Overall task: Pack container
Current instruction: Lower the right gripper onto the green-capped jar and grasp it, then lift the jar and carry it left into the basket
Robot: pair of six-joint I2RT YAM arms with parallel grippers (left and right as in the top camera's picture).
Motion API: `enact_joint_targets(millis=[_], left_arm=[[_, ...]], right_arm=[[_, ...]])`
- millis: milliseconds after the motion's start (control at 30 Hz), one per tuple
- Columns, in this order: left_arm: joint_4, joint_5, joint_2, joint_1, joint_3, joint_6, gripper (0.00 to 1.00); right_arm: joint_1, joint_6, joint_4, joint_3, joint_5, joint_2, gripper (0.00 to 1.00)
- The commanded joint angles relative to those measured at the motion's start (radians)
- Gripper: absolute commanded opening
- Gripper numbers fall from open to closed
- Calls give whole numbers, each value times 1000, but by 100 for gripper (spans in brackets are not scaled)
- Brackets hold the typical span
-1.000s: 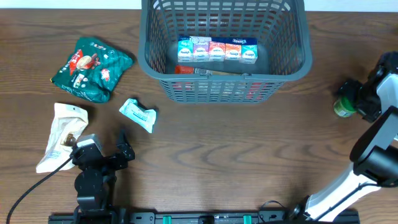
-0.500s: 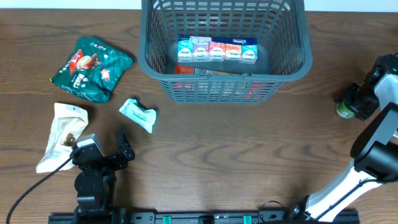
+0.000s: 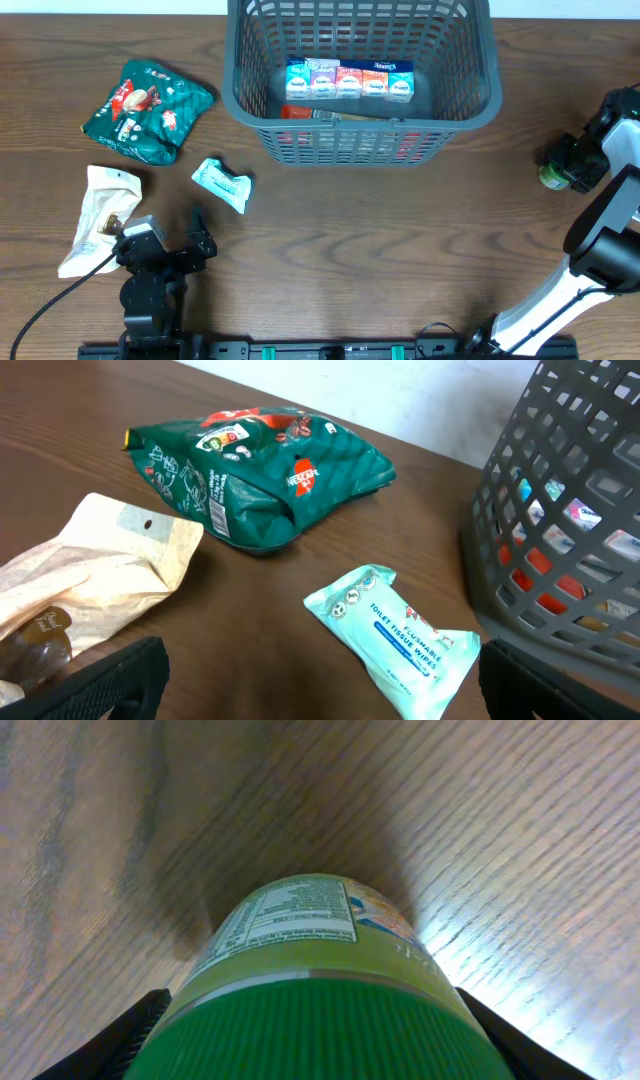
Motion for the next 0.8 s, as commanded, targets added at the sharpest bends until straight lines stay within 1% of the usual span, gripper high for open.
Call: enact_joint_targets(millis=[0, 267, 433, 500, 767], left_arm=[[-21, -19, -1, 3, -16, -4, 98], [-21, -19, -1, 3, -16, -4, 99], [-21, -19, -1, 3, -16, -4, 98], [-21, -18, -1, 3, -16, -4, 99], [-21, -19, -1, 3, -16, -4, 98]], right_arm=[[-2, -24, -20, 54, -50, -21, 1], [31, -45, -103, 214, -50, -108, 1], [72, -80, -175, 347, -69, -174, 1], [101, -113, -195, 404, -95, -206, 1], [251, -116, -220, 581, -98, -348, 1]])
